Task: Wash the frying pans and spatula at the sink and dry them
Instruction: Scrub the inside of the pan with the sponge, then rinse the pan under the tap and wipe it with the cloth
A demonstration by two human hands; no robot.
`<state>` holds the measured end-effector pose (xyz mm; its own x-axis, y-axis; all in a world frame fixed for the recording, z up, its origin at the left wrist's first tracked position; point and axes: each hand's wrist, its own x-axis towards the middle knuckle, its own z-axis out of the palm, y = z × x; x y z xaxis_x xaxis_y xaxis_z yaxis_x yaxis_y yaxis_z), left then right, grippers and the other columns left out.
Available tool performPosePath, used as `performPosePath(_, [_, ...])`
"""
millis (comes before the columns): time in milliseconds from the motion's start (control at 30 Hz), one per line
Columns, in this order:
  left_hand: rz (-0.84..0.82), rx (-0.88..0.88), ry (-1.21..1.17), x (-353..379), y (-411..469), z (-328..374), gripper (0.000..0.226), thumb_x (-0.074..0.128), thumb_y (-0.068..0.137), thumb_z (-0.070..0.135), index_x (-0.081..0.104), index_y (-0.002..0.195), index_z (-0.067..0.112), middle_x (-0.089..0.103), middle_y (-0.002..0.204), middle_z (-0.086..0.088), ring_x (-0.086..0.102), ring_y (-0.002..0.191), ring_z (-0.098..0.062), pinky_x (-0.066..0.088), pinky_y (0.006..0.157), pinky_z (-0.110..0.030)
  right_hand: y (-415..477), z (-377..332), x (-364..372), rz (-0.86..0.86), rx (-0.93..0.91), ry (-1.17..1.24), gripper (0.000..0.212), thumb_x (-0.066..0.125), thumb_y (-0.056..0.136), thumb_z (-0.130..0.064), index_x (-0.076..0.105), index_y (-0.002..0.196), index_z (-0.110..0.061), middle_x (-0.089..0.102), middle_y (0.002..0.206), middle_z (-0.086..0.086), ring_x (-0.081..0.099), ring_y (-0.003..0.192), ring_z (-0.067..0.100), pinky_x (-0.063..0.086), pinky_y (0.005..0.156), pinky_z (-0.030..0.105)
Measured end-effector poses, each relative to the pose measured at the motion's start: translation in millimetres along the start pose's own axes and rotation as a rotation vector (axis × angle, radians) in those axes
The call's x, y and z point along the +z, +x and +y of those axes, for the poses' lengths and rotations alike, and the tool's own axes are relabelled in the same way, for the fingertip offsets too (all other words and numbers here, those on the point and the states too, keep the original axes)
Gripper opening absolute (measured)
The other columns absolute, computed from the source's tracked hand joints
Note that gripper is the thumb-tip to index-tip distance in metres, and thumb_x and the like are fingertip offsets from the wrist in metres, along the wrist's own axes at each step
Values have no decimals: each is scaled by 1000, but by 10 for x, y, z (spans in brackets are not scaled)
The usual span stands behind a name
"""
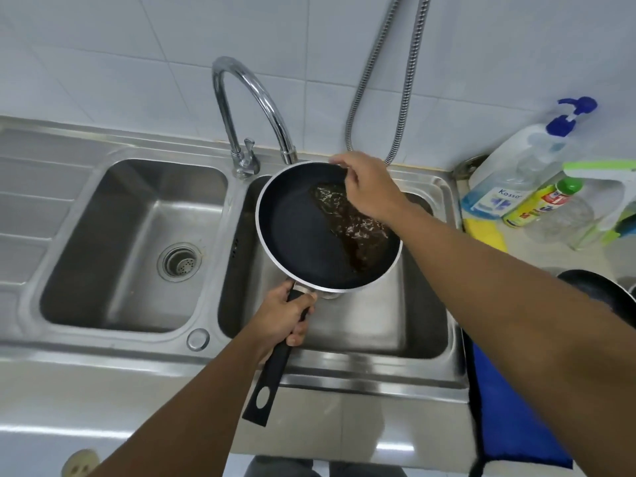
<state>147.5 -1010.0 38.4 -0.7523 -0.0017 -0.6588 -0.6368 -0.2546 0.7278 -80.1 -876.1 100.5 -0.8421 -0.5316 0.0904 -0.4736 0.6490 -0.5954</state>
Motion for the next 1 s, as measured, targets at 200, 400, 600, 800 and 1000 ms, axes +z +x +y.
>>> performPosePath(200, [-2, -23, -16, -104, 25, 19, 8, 57, 105, 12, 52, 107, 5, 49, 86, -15, 35, 42, -13, 28, 37, -22, 805, -677, 300, -399, 142, 103, 40, 45, 96, -1, 53, 135, 2, 56, 139, 26, 52, 129, 42, 41, 110, 53])
performPosePath(400, [-9, -42, -32, -204, 101, 42, 14, 58, 104, 12, 51, 110, 1, 48, 90, -14, 35, 44, -14, 28, 39, -22, 1186, -765, 486, -554, 320, 632, 44, 35, 109, -17, 42, 151, -6, 40, 158, 7, 37, 147, 19, 38, 111, 28])
performPosePath(600, [13, -51, -34, -231, 188, 50, 26, 60, 103, 11, 47, 118, -5, 48, 91, -15, 35, 43, -14, 28, 39, -21, 1205, -642, 549, -660, 292, 643, 40, 36, 107, -7, 59, 138, -14, 65, 130, -11, 60, 114, -6, 34, 116, 32])
performPosePath(800, [2, -52, -34, -177, 204, 88, 27, 60, 103, 12, 47, 119, -5, 49, 90, -15, 35, 43, -13, 28, 38, -21, 1147, -618, 504, -729, 253, 691, 50, 42, 92, 7, 58, 138, -5, 54, 146, -6, 46, 139, 6, 22, 124, 42])
performPosePath(1000, [7, -53, -33, -138, 152, 112, 27, 61, 102, 12, 48, 122, -3, 49, 92, -14, 35, 43, -13, 28, 38, -21, 1105, -635, 570, -775, 168, 612, 58, 42, 86, 19, 62, 133, -7, 48, 153, 3, 47, 138, 9, 28, 119, 34])
